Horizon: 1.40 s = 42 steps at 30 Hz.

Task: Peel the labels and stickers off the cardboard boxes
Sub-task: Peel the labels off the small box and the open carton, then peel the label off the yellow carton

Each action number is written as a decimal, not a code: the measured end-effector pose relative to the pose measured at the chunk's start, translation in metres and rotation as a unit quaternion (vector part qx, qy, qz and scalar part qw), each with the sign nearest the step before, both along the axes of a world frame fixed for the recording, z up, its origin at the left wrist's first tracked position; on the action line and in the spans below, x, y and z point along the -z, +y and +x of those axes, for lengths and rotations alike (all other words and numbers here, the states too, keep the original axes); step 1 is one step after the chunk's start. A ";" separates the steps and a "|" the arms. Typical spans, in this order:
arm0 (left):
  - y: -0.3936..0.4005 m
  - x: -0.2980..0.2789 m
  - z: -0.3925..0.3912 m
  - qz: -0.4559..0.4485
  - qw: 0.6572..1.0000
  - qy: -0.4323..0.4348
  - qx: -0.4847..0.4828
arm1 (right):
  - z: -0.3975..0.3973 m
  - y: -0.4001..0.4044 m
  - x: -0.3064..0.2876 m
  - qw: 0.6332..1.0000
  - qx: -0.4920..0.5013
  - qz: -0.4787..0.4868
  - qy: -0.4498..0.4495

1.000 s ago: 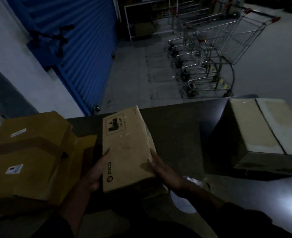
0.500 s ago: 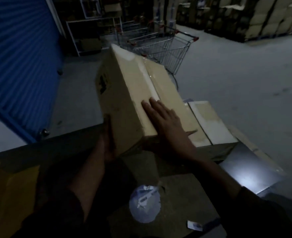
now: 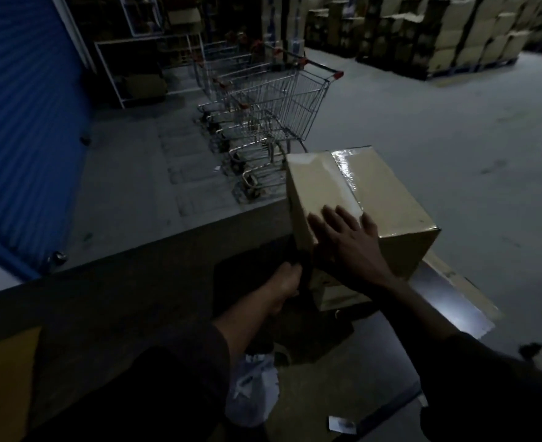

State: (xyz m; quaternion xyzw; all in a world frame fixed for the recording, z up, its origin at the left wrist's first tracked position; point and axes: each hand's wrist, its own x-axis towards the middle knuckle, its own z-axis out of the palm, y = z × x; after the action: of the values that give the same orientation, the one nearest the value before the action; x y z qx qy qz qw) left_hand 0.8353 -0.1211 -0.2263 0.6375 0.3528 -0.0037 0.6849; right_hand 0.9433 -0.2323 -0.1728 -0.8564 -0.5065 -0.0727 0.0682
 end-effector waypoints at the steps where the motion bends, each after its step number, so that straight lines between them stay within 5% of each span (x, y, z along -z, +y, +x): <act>1: 0.003 0.002 -0.006 0.012 1.000 0.005 0.010 | 0.001 0.002 -0.002 1.000 0.000 0.008 0.005; 5: 0.014 0.007 -0.025 0.046 0.998 -0.042 -0.005 | -0.003 0.013 -0.004 0.999 -0.025 0.023 0.035; 12: 0.070 0.046 -0.092 0.074 0.959 -0.129 -0.241 | -0.111 0.089 0.013 0.969 -0.168 0.047 0.175; 18: 0.086 0.004 -0.223 0.179 0.904 -0.118 -0.370 | -0.207 0.134 0.024 0.921 -0.265 0.054 0.281; 27: 0.126 -0.018 -0.483 0.273 0.713 -0.026 -0.645 | -0.385 0.197 0.043 0.866 -0.399 -0.099 0.284; 31: 0.140 -0.035 -0.574 0.360 0.636 0.026 -0.682 | -0.460 0.214 0.049 0.830 -0.430 -0.088 0.344; 35: 0.161 -0.040 -0.670 0.437 0.575 0.132 -0.679 | -0.529 0.240 0.051 0.823 -0.360 -0.081 0.431; 38: 0.182 -0.029 -0.735 0.385 0.600 0.224 -0.664 | -0.566 0.260 0.048 0.806 -0.269 -0.102 0.518; 42: 0.206 -0.011 -0.781 0.280 0.697 0.257 -0.608 | -0.596 0.269 0.051 0.746 -0.154 -0.137 0.633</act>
State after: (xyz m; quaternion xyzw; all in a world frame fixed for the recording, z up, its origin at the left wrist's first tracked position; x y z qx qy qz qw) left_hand 0.0540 0.0853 -0.2155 0.4210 0.8105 0.3487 0.2104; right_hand 0.3473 0.0371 -0.2236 -0.6163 -0.4769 0.5679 0.2652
